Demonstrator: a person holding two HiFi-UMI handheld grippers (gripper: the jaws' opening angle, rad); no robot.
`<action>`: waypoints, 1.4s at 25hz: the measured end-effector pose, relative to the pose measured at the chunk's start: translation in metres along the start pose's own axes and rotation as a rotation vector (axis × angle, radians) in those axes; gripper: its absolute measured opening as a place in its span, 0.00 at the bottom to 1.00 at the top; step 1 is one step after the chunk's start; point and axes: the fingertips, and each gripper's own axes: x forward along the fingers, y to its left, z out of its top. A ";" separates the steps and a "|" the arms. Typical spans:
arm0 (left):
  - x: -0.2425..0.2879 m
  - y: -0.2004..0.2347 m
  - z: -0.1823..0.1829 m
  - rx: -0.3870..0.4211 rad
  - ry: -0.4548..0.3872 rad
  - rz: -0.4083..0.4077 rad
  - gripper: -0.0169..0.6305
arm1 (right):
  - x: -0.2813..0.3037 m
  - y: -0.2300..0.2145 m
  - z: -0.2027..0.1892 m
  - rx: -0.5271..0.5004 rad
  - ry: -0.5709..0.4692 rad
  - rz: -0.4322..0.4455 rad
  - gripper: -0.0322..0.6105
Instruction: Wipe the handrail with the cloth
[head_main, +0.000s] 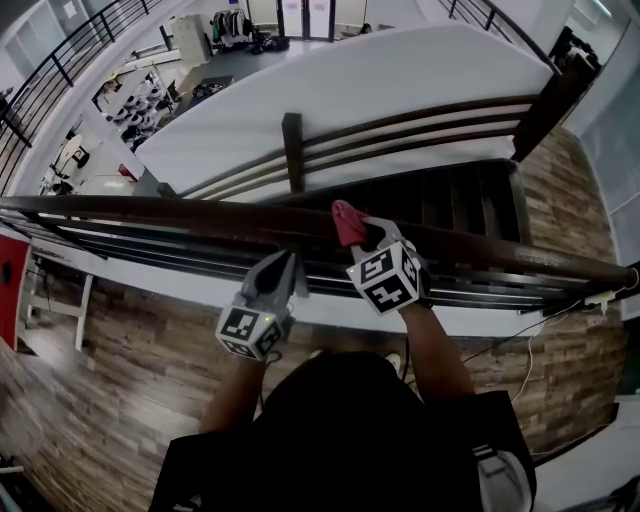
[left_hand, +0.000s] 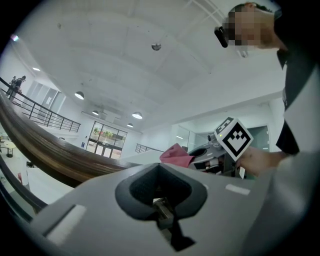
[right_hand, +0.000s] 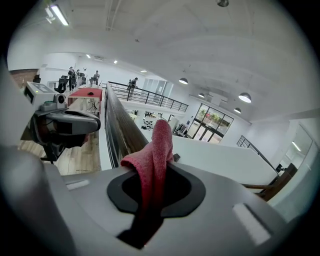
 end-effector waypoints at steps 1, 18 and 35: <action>-0.002 -0.001 0.000 0.000 0.001 0.006 0.02 | -0.001 0.003 0.002 -0.007 0.000 0.007 0.12; -0.055 0.022 0.004 -0.013 -0.016 0.131 0.02 | 0.027 0.044 0.044 -0.111 -0.014 0.067 0.12; -0.066 0.002 0.009 -0.007 -0.019 0.097 0.02 | -0.032 0.062 0.091 0.306 -0.601 0.380 0.12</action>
